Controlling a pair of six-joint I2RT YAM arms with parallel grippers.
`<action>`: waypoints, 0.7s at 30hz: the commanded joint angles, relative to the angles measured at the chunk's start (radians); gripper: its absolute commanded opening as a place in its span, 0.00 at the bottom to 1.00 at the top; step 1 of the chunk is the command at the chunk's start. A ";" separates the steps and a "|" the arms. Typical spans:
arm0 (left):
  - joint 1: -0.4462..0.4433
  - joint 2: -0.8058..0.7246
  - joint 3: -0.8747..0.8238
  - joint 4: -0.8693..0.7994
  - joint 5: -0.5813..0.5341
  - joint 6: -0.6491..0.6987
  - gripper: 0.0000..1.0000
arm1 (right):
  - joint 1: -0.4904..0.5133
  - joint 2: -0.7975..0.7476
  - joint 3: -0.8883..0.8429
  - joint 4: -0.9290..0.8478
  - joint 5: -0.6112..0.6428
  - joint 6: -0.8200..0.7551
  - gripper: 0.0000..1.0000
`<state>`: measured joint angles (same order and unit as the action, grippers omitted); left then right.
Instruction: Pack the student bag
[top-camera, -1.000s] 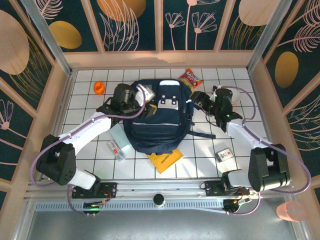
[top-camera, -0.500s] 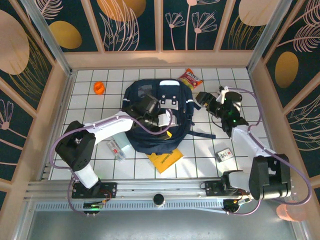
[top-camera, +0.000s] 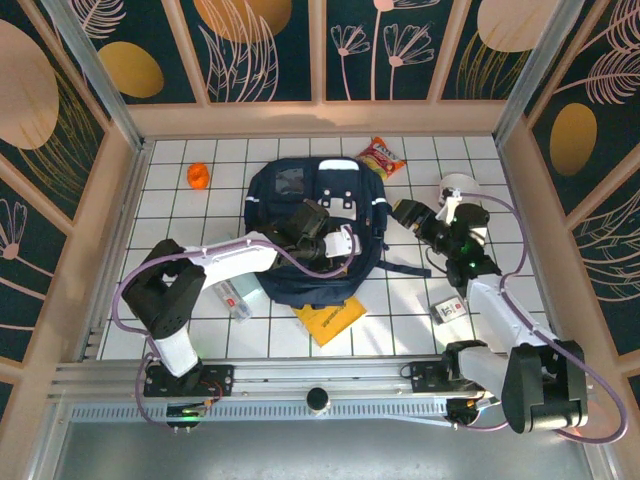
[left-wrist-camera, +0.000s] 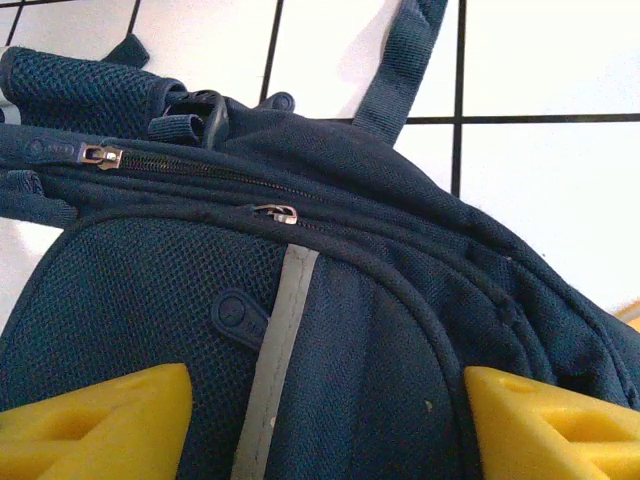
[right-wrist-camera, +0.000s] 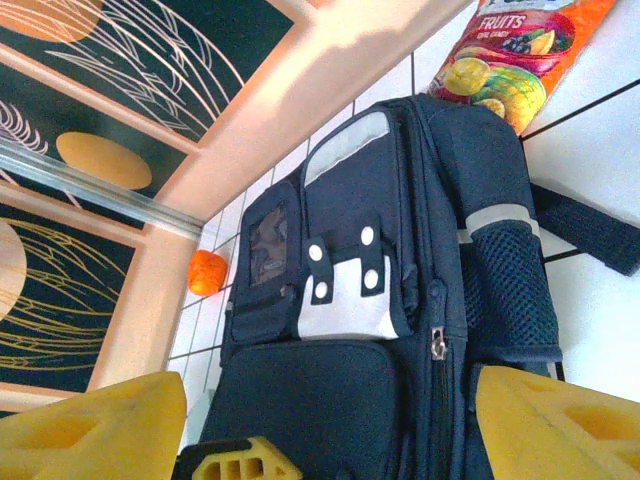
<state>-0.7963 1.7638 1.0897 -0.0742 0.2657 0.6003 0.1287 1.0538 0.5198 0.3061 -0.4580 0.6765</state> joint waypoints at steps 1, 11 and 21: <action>0.007 0.031 -0.018 0.056 -0.122 -0.022 0.69 | -0.003 -0.037 -0.032 0.033 0.022 -0.028 0.77; 0.008 -0.051 -0.091 0.071 -0.149 0.022 0.06 | -0.002 -0.111 -0.117 0.073 0.041 -0.013 0.78; 0.149 -0.314 -0.024 -0.023 0.176 -0.004 0.00 | -0.002 -0.126 -0.144 0.111 -0.074 -0.159 0.77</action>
<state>-0.6994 1.5116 1.0103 -0.0669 0.3111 0.6041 0.1287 0.9321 0.3965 0.3599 -0.4744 0.6067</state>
